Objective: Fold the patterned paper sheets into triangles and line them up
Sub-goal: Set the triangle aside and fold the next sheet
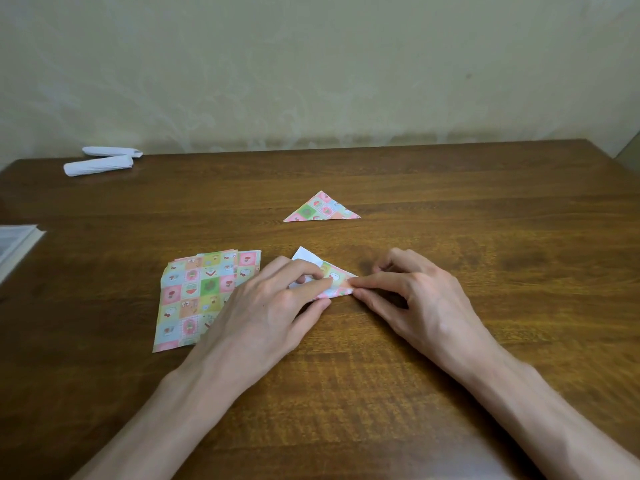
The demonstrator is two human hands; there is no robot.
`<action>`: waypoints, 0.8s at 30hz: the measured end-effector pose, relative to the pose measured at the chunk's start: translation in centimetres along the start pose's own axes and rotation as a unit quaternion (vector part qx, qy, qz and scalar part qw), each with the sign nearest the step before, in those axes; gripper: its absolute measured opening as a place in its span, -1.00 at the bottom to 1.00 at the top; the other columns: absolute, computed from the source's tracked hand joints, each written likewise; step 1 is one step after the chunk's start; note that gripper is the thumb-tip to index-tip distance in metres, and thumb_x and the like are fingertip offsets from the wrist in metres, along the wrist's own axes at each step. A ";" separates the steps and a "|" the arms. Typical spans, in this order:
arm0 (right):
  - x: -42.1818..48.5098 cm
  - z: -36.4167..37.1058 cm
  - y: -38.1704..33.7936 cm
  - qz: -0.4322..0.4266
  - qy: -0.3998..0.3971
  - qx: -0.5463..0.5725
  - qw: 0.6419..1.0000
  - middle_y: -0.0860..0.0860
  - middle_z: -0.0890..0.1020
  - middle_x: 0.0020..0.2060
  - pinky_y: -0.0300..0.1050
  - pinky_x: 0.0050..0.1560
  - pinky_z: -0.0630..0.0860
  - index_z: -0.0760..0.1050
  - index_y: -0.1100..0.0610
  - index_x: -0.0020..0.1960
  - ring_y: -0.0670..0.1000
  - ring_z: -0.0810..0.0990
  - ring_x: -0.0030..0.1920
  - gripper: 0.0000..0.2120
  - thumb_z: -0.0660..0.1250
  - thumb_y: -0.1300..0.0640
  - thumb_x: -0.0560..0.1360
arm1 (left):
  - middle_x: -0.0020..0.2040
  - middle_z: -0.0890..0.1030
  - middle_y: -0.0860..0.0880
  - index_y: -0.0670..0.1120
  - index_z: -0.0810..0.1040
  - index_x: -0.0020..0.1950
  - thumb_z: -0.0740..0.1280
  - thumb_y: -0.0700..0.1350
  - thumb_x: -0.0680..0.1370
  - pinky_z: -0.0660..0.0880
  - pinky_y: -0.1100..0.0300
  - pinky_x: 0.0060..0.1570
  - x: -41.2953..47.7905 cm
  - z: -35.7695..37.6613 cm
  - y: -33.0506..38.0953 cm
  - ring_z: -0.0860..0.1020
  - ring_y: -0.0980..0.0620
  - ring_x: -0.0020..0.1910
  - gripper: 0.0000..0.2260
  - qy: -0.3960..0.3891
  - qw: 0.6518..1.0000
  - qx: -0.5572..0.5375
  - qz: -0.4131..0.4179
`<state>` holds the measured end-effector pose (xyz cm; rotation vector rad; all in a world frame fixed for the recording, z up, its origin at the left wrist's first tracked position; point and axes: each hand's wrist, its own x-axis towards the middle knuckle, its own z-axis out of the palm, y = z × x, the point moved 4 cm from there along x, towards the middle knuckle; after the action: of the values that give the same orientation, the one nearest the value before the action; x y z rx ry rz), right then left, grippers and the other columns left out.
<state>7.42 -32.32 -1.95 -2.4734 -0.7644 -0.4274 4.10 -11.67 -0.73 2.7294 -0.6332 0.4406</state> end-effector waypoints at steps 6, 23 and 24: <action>0.0 -0.2 0.2 -0.007 -0.016 0.008 1.000 -0.21 0.53 -0.05 -0.01 -0.24 0.59 0.71 -0.16 0.12 -0.12 0.55 -0.04 -0.78 0.32 -0.16 0.60 | 0.06 0.61 0.17 0.05 0.73 0.12 0.37 0.05 0.59 0.53 0.20 -0.18 0.0 -0.2 -0.3 0.55 0.14 0.03 -0.80 0.011 1.000 -0.008 -0.006; 0.0 -0.3 0.3 -0.011 -0.008 -0.005 1.000 -0.21 0.56 -0.03 -0.01 -0.19 0.61 0.70 -0.16 0.13 -0.11 0.58 -0.02 -0.77 0.31 -0.16 0.61 | 0.11 0.63 0.17 0.03 0.70 0.12 0.36 0.05 0.60 0.43 0.36 -0.13 0.1 -0.4 0.1 0.58 0.11 0.11 -0.81 -0.004 1.000 0.005 0.002; 0.0 -0.3 0.3 -0.011 -0.008 -0.006 1.000 -0.20 0.56 -0.03 -0.01 -0.19 0.60 0.70 -0.16 0.13 -0.10 0.58 -0.02 -0.77 0.31 -0.16 0.61 | 0.12 0.62 0.18 0.04 0.68 0.14 0.36 0.05 0.60 0.34 0.45 -0.16 0.0 -0.5 0.1 0.57 0.12 0.11 -0.81 -0.012 1.000 0.004 -0.003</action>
<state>7.56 -32.75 -1.83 -2.4835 -0.7976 -0.4218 3.98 -11.60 -0.25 2.7470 -0.6298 0.4095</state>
